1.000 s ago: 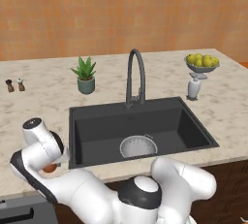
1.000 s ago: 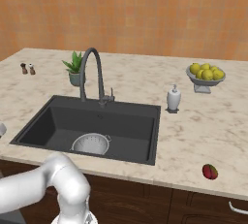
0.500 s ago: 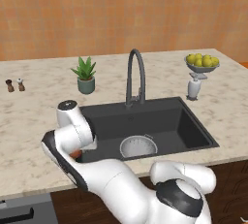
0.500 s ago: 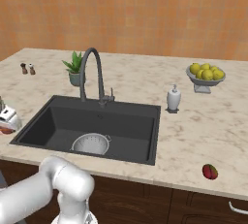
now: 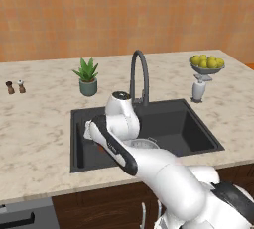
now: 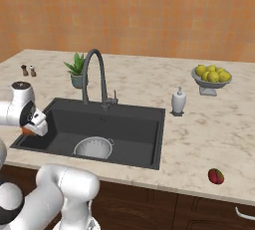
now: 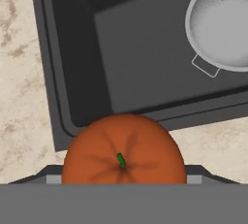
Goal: Put the colander in the sink, put the orange, mango in the colander, and turn on the sink faucet and pour water over the colander.
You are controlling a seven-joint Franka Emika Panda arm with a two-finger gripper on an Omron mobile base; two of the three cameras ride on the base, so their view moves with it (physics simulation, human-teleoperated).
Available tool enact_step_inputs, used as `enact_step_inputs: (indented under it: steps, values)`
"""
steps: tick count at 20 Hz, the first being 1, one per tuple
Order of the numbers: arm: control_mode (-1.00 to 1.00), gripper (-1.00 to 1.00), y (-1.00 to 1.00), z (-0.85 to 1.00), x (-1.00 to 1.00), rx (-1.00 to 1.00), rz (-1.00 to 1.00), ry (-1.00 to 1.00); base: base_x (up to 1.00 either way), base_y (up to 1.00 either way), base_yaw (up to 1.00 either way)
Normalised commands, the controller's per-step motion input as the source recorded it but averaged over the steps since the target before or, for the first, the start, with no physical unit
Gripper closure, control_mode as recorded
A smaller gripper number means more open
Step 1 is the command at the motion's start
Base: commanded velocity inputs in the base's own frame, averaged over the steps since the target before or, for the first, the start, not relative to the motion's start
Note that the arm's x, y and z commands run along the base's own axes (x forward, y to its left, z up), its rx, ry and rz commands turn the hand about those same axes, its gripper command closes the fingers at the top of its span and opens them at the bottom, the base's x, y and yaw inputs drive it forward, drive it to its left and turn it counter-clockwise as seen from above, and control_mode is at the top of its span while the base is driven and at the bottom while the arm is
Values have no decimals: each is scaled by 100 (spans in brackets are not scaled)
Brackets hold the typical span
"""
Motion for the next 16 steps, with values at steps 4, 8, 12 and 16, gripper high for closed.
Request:
enact_step_inputs:
  steps: [4,8,12,16]
  values:
    - [-100,100,-100,0,0,19,-2,0,0,0,0]
    - [-100,100,-100,0,0,14,-1,1,0,0,0]
    - [-100,100,-100,0,5,12,0,0,0,0,0]
    - [-100,100,-100,0,25,7,0,0,0,0,0]
